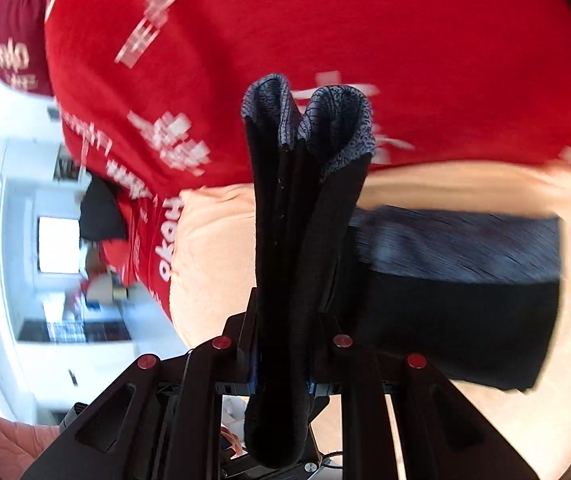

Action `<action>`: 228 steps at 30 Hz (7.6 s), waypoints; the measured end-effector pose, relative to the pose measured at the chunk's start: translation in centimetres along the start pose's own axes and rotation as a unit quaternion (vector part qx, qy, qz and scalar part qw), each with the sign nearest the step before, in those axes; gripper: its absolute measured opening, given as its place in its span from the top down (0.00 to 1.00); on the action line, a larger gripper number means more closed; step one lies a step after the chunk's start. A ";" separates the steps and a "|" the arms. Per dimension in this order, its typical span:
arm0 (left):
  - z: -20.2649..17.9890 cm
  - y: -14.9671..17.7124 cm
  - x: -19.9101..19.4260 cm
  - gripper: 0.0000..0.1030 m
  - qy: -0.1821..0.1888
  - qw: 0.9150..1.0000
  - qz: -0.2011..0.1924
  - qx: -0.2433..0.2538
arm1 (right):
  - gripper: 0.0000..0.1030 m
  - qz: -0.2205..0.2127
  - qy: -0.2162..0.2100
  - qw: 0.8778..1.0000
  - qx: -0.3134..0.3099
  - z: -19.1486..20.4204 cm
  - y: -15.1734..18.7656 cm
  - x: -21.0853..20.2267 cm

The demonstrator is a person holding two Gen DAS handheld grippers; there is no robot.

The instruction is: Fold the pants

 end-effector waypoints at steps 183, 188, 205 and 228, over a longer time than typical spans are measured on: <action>11.3 10.9 5.7 0.37 0.292 0.896 0.153 -0.297 | 0.58 -0.015 -0.074 0.988 0.132 -16.3 7.4 -1.8; 11.0 14.4 1.9 0.37 0.286 0.900 0.160 -0.288 | 0.58 -0.023 -0.073 0.987 0.144 -13.9 12.4 -1.3; 9.4 22.8 3.6 0.01 0.171 0.920 0.217 -0.278 | 0.35 -0.026 0.029 0.988 0.151 -15.0 16.6 5.0; 4.2 20.5 -12.0 0.01 0.074 0.962 0.236 -0.116 | 0.10 -0.072 0.290 0.952 0.070 -2.6 26.3 0.2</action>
Point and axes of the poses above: each gripper's, at about its wrist camera, not at the fingertips, and x roughly the way its jaws point, z to its left, y to its underside, the point moved 3 cm from there along x, roughly the way its jaws point, and after that the axes turned 7 degrees about x, right-handed, at the moved point
